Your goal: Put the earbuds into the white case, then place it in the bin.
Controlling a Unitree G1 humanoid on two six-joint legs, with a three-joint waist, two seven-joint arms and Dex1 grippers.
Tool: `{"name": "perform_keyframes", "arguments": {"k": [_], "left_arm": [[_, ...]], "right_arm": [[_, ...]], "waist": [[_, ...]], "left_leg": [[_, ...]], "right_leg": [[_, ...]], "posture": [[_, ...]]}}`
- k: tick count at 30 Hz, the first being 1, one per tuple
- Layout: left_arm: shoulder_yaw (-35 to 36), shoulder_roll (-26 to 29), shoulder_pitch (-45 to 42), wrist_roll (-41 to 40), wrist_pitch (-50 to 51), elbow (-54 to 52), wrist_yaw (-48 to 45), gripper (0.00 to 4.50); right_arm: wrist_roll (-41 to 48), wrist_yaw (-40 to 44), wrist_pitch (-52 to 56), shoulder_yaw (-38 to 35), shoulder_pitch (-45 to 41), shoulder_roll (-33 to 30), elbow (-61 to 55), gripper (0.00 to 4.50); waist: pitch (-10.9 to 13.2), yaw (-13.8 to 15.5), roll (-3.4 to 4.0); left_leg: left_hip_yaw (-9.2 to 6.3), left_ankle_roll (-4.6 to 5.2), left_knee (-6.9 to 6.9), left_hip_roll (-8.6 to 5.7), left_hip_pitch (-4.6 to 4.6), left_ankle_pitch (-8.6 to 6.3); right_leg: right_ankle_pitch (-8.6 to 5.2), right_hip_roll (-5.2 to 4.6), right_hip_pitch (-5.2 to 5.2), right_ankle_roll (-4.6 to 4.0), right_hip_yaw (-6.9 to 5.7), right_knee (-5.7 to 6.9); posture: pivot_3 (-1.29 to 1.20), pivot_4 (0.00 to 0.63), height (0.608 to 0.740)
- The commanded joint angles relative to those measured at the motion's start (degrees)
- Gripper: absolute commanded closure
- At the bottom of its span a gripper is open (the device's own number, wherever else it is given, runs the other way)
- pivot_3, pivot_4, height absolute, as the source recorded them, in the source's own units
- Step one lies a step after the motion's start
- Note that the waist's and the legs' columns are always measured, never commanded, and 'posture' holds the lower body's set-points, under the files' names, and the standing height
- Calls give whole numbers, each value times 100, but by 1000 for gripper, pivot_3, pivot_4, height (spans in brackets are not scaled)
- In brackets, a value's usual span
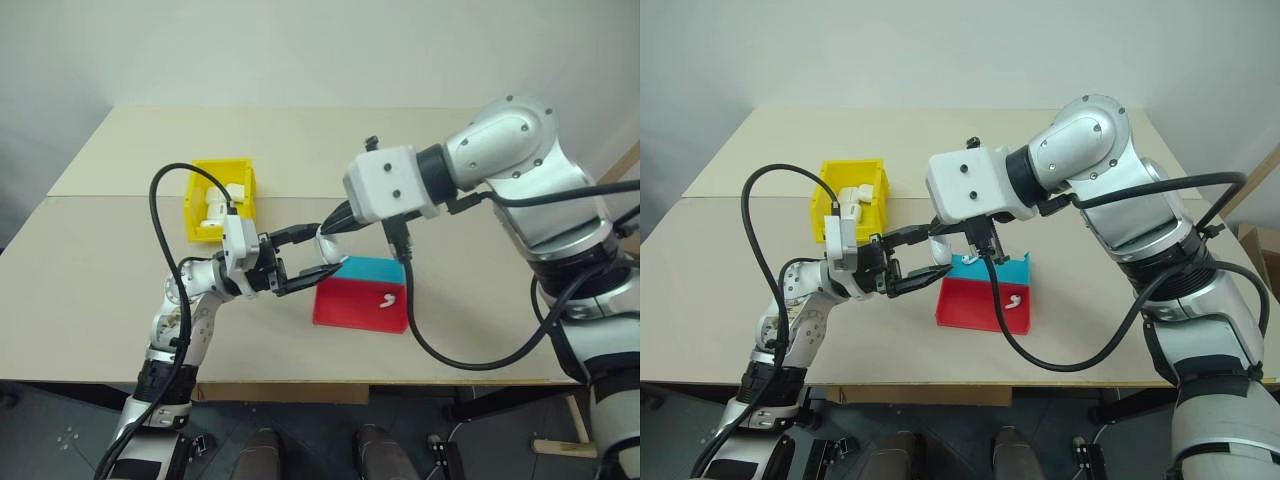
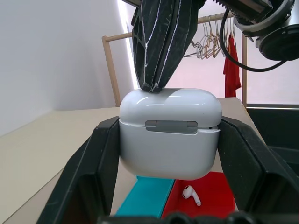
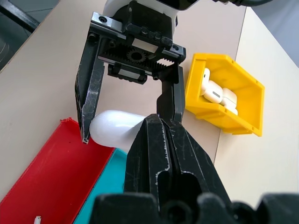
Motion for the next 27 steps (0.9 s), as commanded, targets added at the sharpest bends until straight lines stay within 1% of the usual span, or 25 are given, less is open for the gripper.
{"name": "perform_keyframes", "arguments": {"k": [1, 8, 13, 16, 20, 23, 25, 27], "left_arm": [[338, 35, -79, -315, -28, -376, 194, 1686], [580, 297, 74, -341, 168, -603, 524, 1686], [1000, 588, 80, -288, 424, -743, 1090, 1686], [1252, 971, 9, 1, 741, -673, 1627, 1686], [1358, 1434, -96, 570, 1090, -368, 2321, 1686], [1381, 1592, -232, 839, 1157, -82, 2636, 1686], [1218, 1692, -475, 1179, 1230, 250, 2843, 1686], [1060, 1673, -780, 1505, 1185, 654, 3072, 1686]], "right_arm": [[-93, -88, 122, -153, 77, 7, 79, 4471], [-24, -424, 370, -419, 132, 97, 73, 4471], [28, -810, 648, -700, 282, 98, -24, 4471], [76, -1111, 904, -941, 502, 66, -151, 4471], [79, -1420, 1148, -1136, 956, -4, -365, 4471], [26, -1618, 1224, -1163, 1259, -43, -510, 4471], [-9, -1745, 1279, -1146, 1443, -60, -609, 4471], [15, -1850, 1364, -1157, 1550, -41, -686, 4471]], "waist": [[0, -1, 0], [0, 0, 0], [0, 0, 0], [0, -3, 0], [0, 2, 0], [0, 4, 0], [1, 15, -2], [2, 27, -4]], "left_leg": [[0, 0, 0, 0, 0, 0], [-1, 0, 0, -2, 0, 0], [-2, 0, 0, -1, 0, 0], [-3, 0, 0, -1, 1, 0], [-3, 0, -1, -2, 0, 0], [-3, 0, -1, -3, -1, 0], [-2, 0, -1, -3, -1, 0], [-5, 0, -1, -3, -3, 0]], "right_leg": [[0, 0, 0, 0, 0, 0], [0, -3, 0, 0, 0, 1], [0, -3, -1, 0, -1, 1], [0, -2, 1, 0, -1, 2], [0, -3, -1, 0, -1, 1], [0, -3, 1, 0, -3, 0], [0, -3, 0, 0, -3, 0], [0, -2, -1, 0, -7, 0]], "posture": [[0, 150, 740], [0, 150, 740], [0, 150, 740], [0, 150, 740], [0, 150, 740], [0, 150, 740], [0, 150, 740], [0, 150, 740]]}}
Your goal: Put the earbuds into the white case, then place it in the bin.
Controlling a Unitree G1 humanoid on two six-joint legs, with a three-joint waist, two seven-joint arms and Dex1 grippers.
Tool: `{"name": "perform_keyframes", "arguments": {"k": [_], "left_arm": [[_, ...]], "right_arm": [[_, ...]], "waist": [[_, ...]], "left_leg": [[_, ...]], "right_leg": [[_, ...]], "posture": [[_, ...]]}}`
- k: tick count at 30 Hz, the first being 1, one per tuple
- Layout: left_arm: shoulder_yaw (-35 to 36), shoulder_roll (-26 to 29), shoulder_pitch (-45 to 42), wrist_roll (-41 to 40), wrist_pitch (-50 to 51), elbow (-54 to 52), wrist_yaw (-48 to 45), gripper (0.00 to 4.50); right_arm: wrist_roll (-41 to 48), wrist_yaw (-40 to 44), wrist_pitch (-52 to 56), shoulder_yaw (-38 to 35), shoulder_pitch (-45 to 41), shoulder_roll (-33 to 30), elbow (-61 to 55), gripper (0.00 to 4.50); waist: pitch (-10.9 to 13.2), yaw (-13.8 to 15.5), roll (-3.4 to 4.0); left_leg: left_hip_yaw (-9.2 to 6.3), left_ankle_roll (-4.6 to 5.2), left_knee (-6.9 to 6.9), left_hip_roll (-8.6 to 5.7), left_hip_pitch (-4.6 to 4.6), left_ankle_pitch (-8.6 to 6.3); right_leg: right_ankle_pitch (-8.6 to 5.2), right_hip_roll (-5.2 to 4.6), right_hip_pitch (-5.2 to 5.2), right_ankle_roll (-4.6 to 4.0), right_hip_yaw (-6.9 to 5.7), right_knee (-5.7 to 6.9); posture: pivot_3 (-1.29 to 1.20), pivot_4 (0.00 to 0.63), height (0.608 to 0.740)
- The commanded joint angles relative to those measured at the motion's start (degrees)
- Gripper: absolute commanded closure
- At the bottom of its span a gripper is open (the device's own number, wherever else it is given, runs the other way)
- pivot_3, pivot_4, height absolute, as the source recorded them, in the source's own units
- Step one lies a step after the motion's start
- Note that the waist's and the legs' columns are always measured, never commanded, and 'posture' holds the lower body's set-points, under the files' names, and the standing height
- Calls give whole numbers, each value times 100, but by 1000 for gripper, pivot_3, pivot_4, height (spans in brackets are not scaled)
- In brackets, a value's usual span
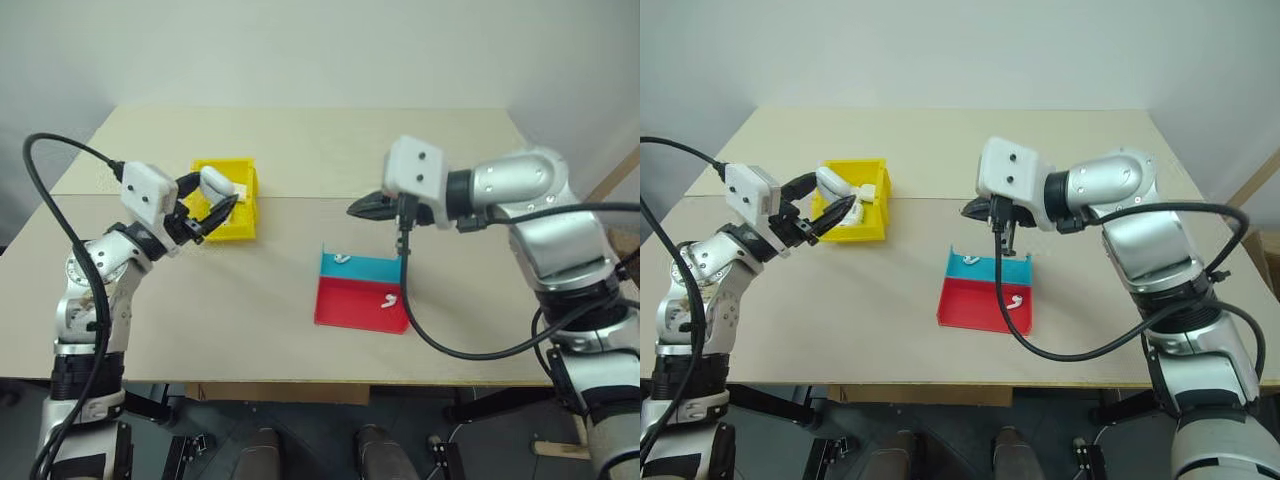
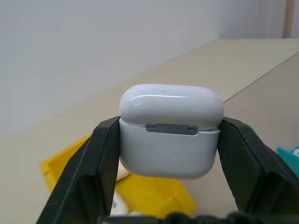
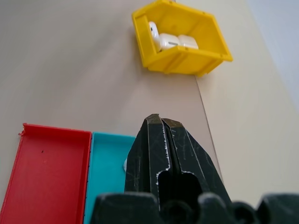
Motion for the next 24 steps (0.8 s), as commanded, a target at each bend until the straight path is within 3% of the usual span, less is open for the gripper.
{"name": "perform_keyframes", "arguments": {"k": [1, 8, 14, 19, 24], "left_arm": [[-209, 48, -636, 562, 27, 541, 495, 1686], [-927, -310, -1888, 1559, 216, 2412, 1213, 1686], [-1041, -664, -2458, 1809, 144, 3525, 1549, 1686], [-1035, -748, -2662, 1830, 62, 3975, 1478, 27], [-1046, -788, -2511, 1899, -273, 3755, 1569, 27]], "right_arm": [[18, -242, 144, -240, 24, -16, -342, 4471], [106, -537, 328, -360, 184, 17, -457, 4471], [122, -619, 493, -448, 335, -113, -591, 4471], [135, -692, 630, -510, 459, -218, -735, 4500], [137, -691, 679, -527, 516, -287, -801, 4500]], "waist": [[0, 3, 0], [0, 8, -1], [2, -18, -4], [3, -14, -5], [3, -7, -5]], "left_leg": [[0, 0, 0, -1, 0, 0], [-1, 0, 0, -6, -7, 0], [-2, 0, -1, -5, -12, 0], [-2, -1, 0, -7, -15, 0], [-3, -1, 0, -7, -15, 0]], "right_leg": [[0, 0, 0, 0, 0, 0], [0, -2, -1, 1, -1, -4], [0, -1, -7, 1, -2, -3], [0, -2, -8, 1, -2, -1], [0, -3, -8, 1, -3, -1]], "posture": [[0, 150, 740], [0, 150, 740], [0, 150, 740], [0, 150, 740], [0, 150, 740]]}}
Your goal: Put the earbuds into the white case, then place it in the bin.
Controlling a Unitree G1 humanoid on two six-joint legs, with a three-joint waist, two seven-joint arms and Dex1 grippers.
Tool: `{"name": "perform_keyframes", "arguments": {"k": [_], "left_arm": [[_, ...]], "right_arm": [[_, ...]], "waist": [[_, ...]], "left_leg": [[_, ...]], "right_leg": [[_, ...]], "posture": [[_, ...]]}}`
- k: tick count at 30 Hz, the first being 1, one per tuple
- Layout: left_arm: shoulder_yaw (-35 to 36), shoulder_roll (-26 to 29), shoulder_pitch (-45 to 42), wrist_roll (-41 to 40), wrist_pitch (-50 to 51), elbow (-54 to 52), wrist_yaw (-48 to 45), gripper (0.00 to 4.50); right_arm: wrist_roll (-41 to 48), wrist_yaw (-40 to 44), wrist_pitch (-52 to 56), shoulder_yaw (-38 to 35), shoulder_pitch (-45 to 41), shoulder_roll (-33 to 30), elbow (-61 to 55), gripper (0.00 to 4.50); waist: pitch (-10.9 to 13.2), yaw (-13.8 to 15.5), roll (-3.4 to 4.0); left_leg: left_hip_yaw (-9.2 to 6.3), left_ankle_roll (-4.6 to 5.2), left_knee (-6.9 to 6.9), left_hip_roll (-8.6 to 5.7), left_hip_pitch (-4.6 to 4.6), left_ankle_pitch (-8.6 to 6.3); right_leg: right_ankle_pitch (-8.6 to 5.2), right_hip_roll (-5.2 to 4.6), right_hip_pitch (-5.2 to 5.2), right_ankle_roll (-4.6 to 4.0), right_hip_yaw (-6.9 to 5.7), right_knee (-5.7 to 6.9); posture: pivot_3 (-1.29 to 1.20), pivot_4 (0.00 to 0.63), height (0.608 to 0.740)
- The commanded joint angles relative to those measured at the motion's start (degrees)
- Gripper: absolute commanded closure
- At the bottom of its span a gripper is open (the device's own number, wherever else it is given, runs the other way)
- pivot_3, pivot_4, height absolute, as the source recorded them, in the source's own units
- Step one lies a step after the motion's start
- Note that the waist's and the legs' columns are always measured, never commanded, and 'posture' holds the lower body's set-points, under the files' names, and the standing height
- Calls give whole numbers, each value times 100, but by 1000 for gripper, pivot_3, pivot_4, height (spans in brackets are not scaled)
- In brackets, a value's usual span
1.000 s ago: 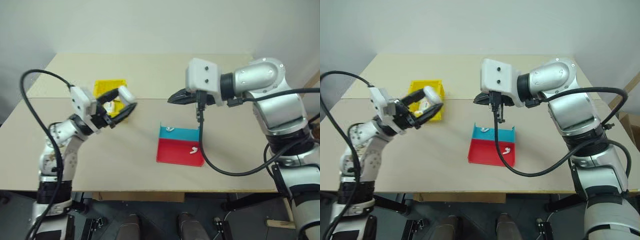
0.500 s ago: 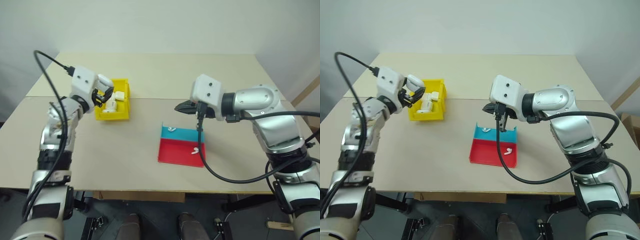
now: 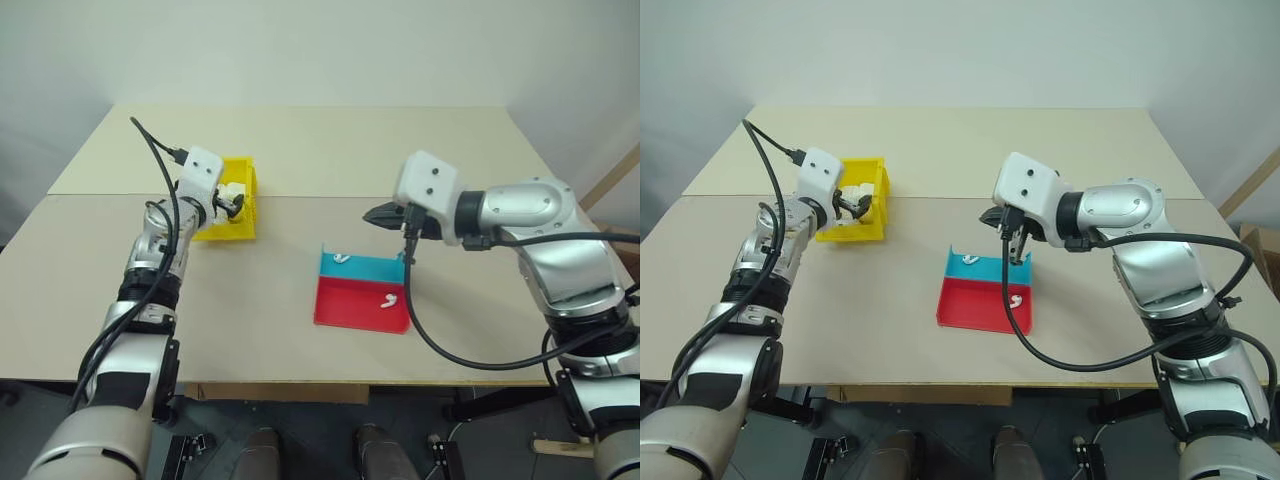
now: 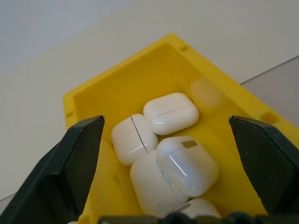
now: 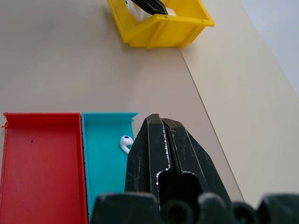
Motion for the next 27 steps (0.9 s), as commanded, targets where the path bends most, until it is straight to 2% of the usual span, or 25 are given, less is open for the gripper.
{"name": "perform_keyframes", "arguments": {"k": [1, 5, 8, 12, 18, 27], "left_arm": [[37, 54, 97, 5, -264, -501, -61, 27], [225, 114, 759, -405, -395, -1942, -555, 27], [447, 237, 1681, -1104, -1177, -3325, -1470, 27], [468, 837, 2688, -2078, -442, -4907, -2715, 27], [917, 1296, 3719, -3366, 276, -5795, -3544, 27], [1643, 1886, 5216, -4008, 638, -6278, -4255, 27]], "right_arm": [[82, -80, 42, -254, 2, -98, -226, 4500], [71, -111, 38, -314, 39, -131, -232, 4500], [86, -120, 14, -399, 86, -183, -214, 4500], [178, -76, -87, -568, 253, -315, -259, 4500], [678, 250, -185, -1087, 942, -740, -633, 4500], [1607, 1174, -439, -2519, 3030, -1582, -1405, 4500]], "waist": [[0, -1, 0], [0, 2, 0], [0, -10, 0], [0, -19, 0], [0, 7, 0], [1, -2, -1]], "left_leg": [[0, 0, 0, 0, 1, 0], [0, -1, 0, 1, 0, 1], [2, -3, -2, 2, 0, 1], [4, -9, -5, 5, 6, 5], [7, -8, -2, 3, 21, 5], [9, -7, -6, 7, 20, 4]], "right_leg": [[0, 0, 0, 0, 0, 0], [0, -1, 0, 0, 0, 2], [0, -5, 0, -1, 3, 0], [1, -4, -2, -3, 6, 10], [0, -5, 19, 0, 4, 1], [-1, -3, 17, 0, 5, -10]], "posture": [[0, 150, 740], [0, 150, 740], [0, 150, 740], [0, 150, 740], [0, 150, 740], [0, 150, 740]]}}
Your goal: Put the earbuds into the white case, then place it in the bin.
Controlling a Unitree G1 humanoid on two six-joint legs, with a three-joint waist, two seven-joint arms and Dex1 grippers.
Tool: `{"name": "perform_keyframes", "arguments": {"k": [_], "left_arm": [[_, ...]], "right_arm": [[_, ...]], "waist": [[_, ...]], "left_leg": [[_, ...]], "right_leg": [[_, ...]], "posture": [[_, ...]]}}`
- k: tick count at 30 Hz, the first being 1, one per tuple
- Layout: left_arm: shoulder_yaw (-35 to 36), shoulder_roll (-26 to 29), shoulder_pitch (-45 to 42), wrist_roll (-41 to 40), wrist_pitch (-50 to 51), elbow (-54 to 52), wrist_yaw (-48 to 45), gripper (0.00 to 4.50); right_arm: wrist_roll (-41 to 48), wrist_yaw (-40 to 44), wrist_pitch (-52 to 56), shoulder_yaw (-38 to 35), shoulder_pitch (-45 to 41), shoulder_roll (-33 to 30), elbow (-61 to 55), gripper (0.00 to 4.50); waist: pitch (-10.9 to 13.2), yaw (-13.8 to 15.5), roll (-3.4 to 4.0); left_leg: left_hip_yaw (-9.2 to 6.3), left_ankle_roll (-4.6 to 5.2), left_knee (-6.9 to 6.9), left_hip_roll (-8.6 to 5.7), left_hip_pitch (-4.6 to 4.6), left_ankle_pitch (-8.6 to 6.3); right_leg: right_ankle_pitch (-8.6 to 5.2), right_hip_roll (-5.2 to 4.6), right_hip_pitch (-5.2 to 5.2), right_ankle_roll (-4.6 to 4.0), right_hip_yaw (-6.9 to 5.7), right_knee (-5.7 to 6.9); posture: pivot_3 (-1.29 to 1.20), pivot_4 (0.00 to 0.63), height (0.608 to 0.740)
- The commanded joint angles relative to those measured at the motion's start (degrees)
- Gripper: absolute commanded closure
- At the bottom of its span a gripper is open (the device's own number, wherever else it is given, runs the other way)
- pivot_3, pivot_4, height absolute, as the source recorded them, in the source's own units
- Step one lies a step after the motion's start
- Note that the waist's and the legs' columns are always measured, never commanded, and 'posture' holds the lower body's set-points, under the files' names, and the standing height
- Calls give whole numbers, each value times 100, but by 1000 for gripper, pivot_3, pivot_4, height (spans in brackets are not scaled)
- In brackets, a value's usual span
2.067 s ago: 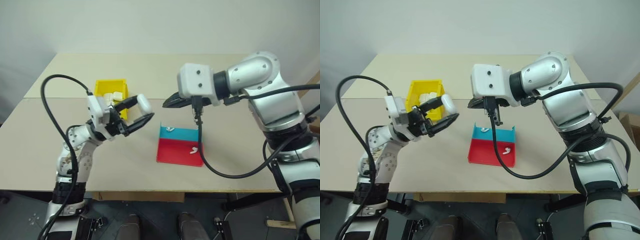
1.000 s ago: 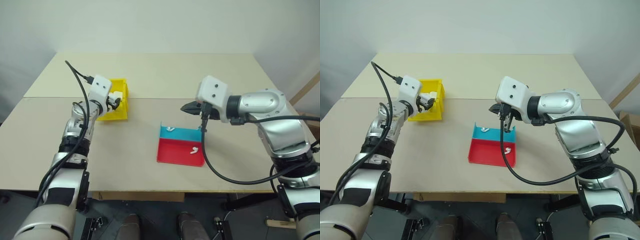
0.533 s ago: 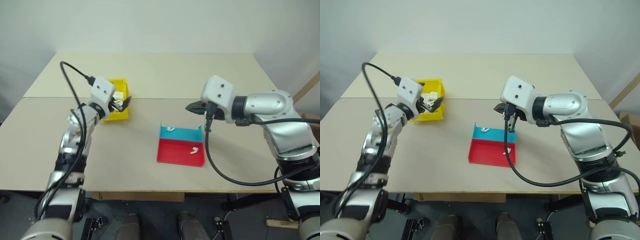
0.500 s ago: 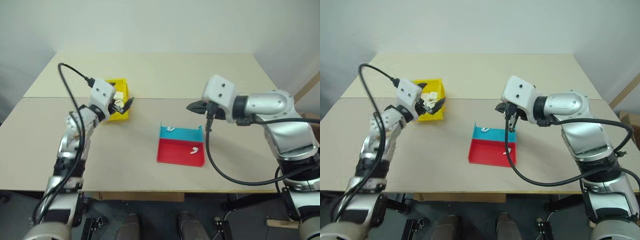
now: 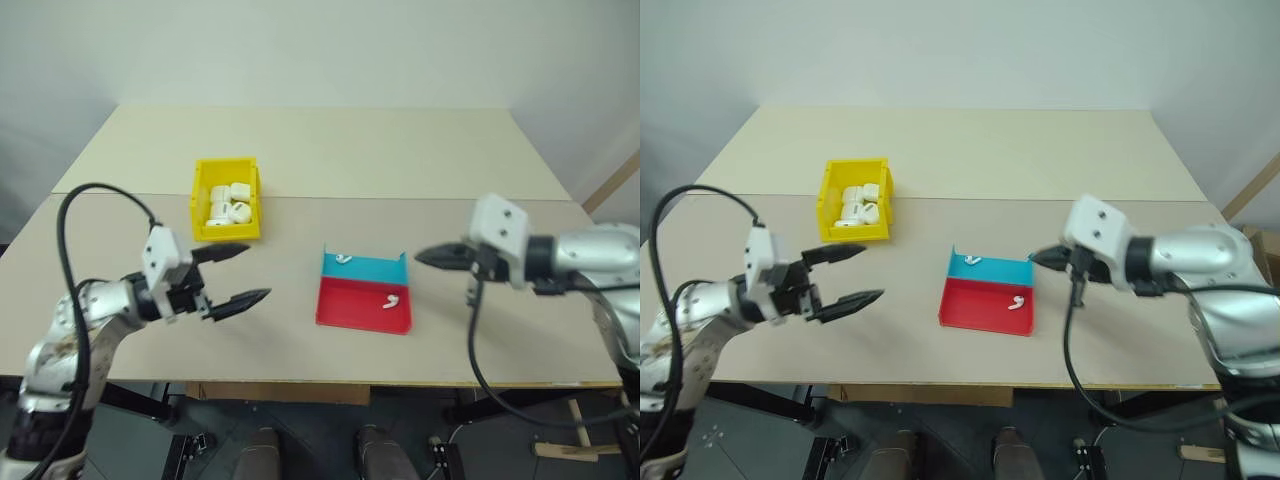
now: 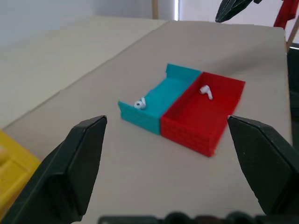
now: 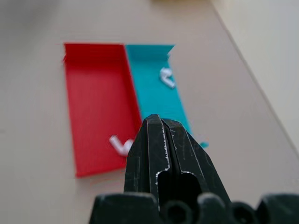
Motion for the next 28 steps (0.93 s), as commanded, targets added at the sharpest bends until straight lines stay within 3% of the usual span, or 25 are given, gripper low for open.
{"name": "perform_keyframes", "arguments": {"k": [1, 5, 10, 18, 28], "left_arm": [[442, 192, 406, -281, -30, -259, -362, 27], [669, 241, 865, -193, -233, -215, -562, 27], [731, 246, 926, -278, -177, -340, -549, 27], [792, 391, 986, -288, -85, -418, -570, 27], [936, 359, 1169, -377, -75, -614, -517, 27]], "right_arm": [[475, 323, -178, -753, 406, -247, -464, 4500], [655, 640, -406, -1334, 1212, -370, -582, 4500], [569, 699, -728, -1544, 1856, -410, -633, 4500], [687, 457, -812, -1526, 2091, -319, -810, 4500], [613, 487, -1028, -1105, 1668, -404, -486, 4500]], "waist": [[0, -20, 0], [-2, -19, -3], [-4, 4, -7], [-5, -12, -9], [-6, -14, -12]], "left_leg": [[2, 0, 0, 0, 4, 0], [11, 0, 0, 9, 19, 0], [13, 0, 0, 6, 14, 0], [12, -1, -1, 9, 14, 0], [13, -1, -1, 9, 14, 0]], "right_leg": [[0, 0, 2, 0, 2, 2], [-2, 8, 12, 0, 7, 0], [-3, 6, 12, 2, 8, -7], [-3, 9, 10, 2, 10, -5], [-3, 9, 11, 2, 10, -6]], "posture": [[0, 150, 740], [0, 150, 740], [0, 150, 740], [0, 150, 740], [0, 150, 740]]}}
